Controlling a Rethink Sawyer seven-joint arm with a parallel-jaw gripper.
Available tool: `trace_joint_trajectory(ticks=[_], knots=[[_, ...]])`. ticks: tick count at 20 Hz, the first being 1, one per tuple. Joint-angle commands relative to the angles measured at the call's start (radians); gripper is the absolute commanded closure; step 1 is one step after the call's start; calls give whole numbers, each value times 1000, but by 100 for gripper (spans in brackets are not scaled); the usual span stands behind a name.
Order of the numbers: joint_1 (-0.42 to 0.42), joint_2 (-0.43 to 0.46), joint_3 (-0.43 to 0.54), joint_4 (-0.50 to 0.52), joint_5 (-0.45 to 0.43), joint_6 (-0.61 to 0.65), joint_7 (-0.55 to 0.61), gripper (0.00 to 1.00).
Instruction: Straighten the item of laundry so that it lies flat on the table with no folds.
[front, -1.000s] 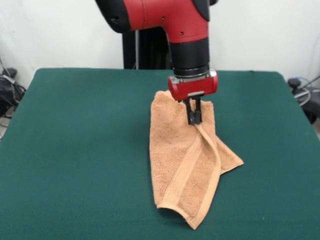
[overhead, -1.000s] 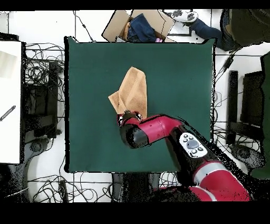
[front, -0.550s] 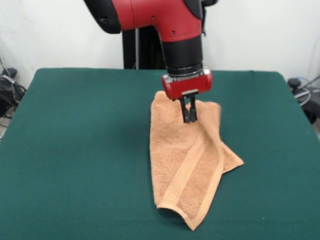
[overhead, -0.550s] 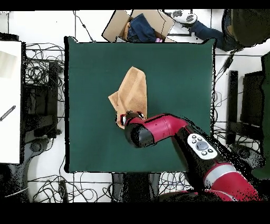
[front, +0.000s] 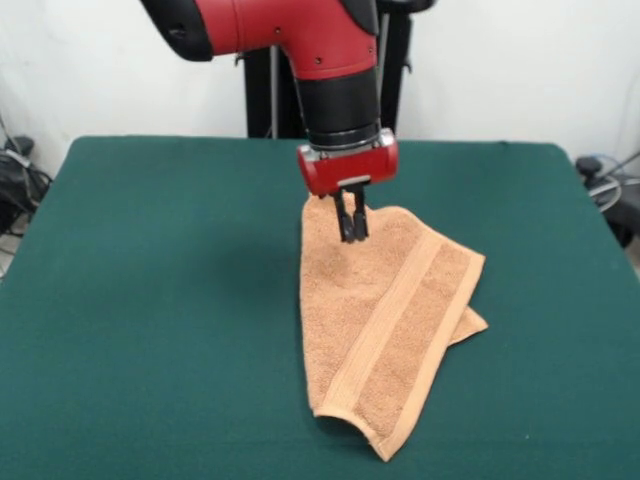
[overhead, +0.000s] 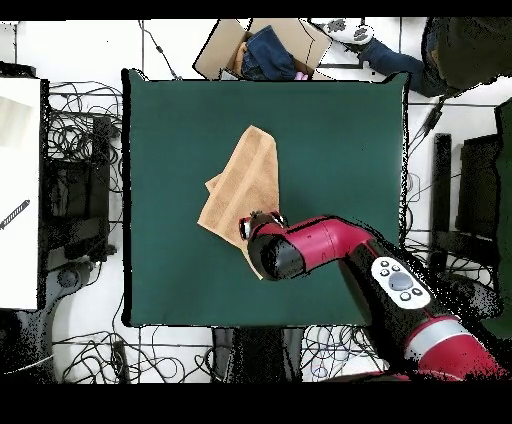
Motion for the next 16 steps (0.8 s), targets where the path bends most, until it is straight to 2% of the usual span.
trace_joint_trajectory(ticks=[1, 3, 8, 10, 13, 16], knots=[[-4, -61, 72, 41, -64, 139, -201, 100], [-5, -60, 78, 35, -59, 155, -207, 100], [68, -69, 20, 42, -98, 94, -109, 100], [155, -56, -52, 27, -119, 56, -12, 100], [343, -13, -202, -27, -163, -39, 165, 100], [537, 101, -382, -107, -138, -181, 317, 100]])
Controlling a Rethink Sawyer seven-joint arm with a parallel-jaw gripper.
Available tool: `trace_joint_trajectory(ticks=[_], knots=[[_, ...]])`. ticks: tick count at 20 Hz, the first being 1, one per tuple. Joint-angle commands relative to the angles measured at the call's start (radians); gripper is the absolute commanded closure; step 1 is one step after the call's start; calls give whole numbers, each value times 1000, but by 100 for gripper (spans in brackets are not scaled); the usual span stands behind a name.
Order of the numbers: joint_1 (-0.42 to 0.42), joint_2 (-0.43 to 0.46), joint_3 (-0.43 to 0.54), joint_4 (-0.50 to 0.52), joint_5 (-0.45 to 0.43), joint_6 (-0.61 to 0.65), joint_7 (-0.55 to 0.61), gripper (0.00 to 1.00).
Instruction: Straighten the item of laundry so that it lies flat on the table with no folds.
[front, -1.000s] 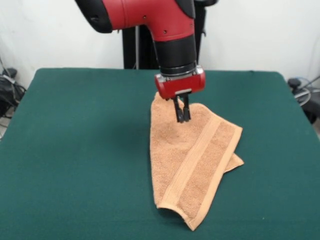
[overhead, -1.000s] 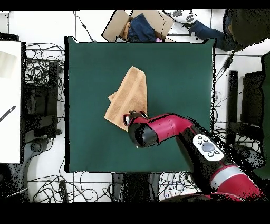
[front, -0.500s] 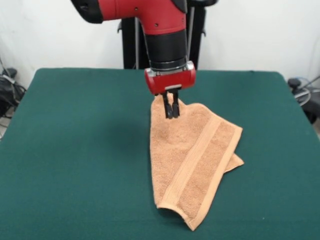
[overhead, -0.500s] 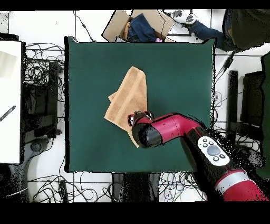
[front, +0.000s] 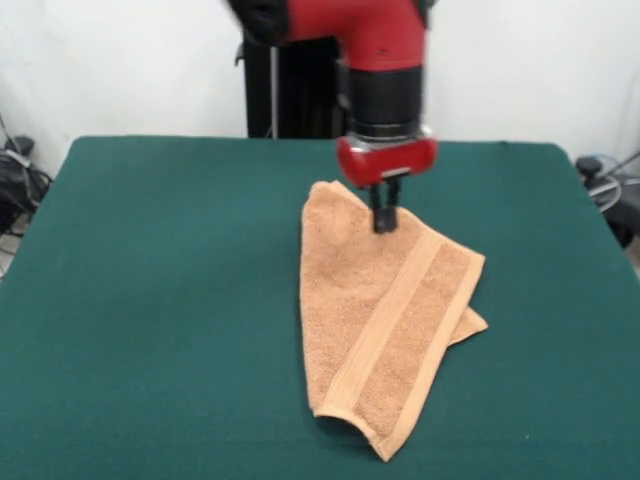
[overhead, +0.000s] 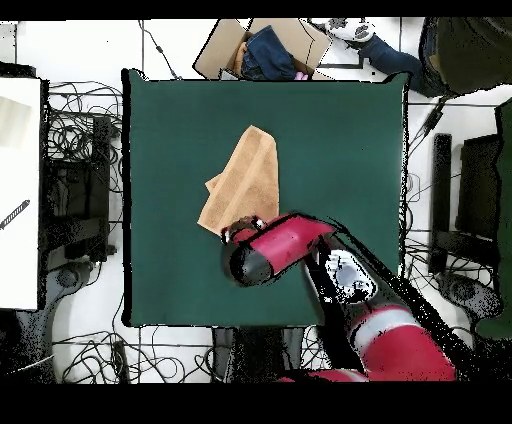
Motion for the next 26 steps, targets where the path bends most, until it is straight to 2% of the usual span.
trace_joint_trajectory(ticks=[1, 3, 5, 8, 10, 17, 23, 26], knots=[[381, 198, -332, -130, -37, -249, 361, 100], [551, 326, -496, -209, 81, -384, 421, 100], [651, 436, -586, -247, 238, -486, 422, 100], [723, 527, -627, -267, 416, -563, 372, 100], [740, 548, -630, -257, 501, -591, 336, 100], [775, 542, -628, -188, 634, -641, 253, 100], [770, 530, -620, -179, 653, -631, 221, 100], [753, 471, -598, -149, 635, -591, 215, 100]])
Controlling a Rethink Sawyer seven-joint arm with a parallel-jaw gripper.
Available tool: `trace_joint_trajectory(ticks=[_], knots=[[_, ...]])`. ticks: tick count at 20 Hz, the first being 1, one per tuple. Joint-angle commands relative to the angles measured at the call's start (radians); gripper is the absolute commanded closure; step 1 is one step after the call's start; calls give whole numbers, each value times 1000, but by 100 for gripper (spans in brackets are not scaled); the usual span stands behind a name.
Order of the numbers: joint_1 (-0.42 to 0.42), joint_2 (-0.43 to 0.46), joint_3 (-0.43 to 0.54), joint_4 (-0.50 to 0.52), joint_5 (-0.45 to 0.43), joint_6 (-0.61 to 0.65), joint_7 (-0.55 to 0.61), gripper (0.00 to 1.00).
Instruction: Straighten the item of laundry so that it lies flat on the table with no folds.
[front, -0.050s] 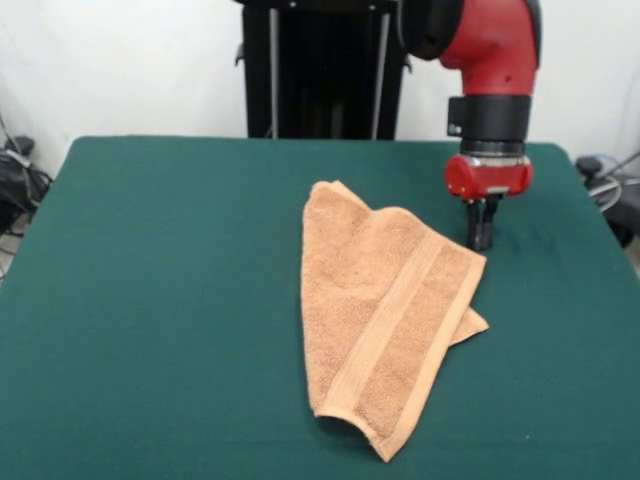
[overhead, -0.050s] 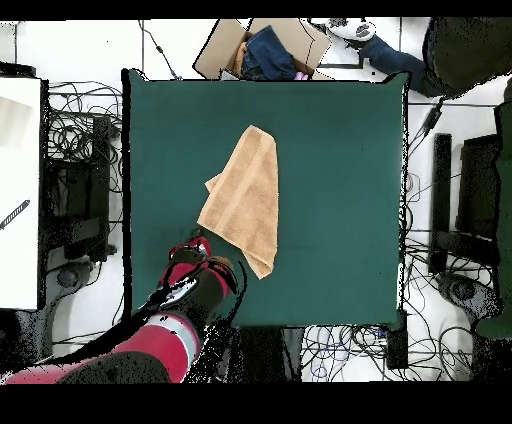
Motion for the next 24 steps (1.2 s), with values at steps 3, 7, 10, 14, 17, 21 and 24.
trace_joint_trajectory(ticks=[3, 7, 10, 14, 17, 21, 24], knots=[[-56, 33, 109, -16, 69, 139, 153, 100], [-101, -133, 167, 60, 32, 268, 136, 100], [-129, -191, 201, 83, 26, 319, 126, 100], [-155, -250, 232, 102, 20, 377, 110, 100], [-165, -305, 247, 114, 25, 440, 98, 100], [-160, -336, 250, 120, 37, 482, 105, 100], [-150, -336, 247, 117, 39, 482, 113, 100]])
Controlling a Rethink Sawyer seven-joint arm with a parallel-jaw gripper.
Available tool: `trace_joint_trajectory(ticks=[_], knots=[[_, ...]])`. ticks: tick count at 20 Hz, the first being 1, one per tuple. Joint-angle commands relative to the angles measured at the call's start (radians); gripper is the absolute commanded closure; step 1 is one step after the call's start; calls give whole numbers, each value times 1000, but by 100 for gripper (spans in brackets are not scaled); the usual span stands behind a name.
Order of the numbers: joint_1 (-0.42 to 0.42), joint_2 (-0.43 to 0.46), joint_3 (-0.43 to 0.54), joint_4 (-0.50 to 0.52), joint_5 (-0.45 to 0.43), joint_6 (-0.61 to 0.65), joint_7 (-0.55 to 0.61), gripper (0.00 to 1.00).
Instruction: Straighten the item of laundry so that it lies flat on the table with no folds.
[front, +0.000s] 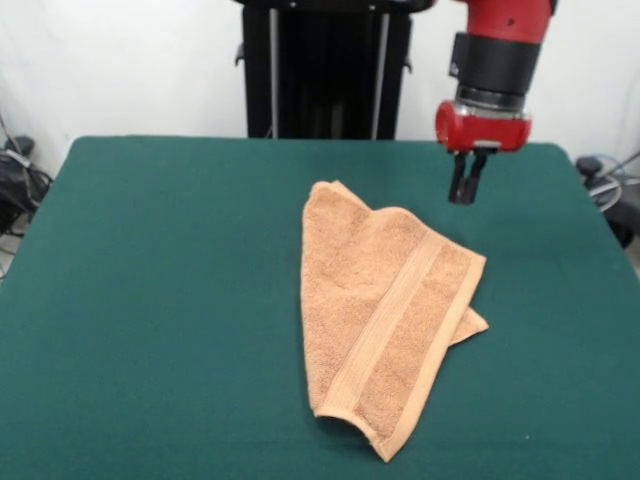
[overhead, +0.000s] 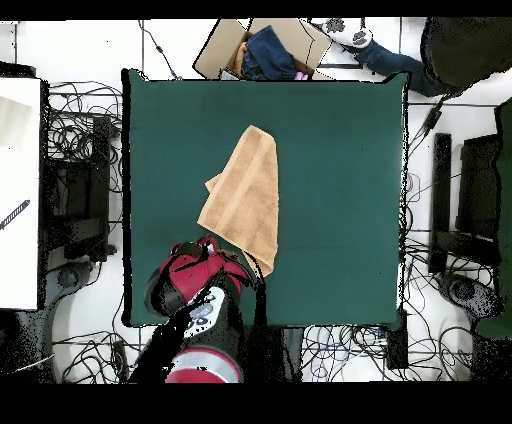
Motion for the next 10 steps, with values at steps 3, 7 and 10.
trace_joint_trajectory(ticks=[3, 7, 10], knots=[[4, -47, 123, 25, 36, 88, 115, 100], [19, -37, 107, 10, 42, 93, 119, 100], [18, -32, 105, 8, 43, 88, 121, 100]])
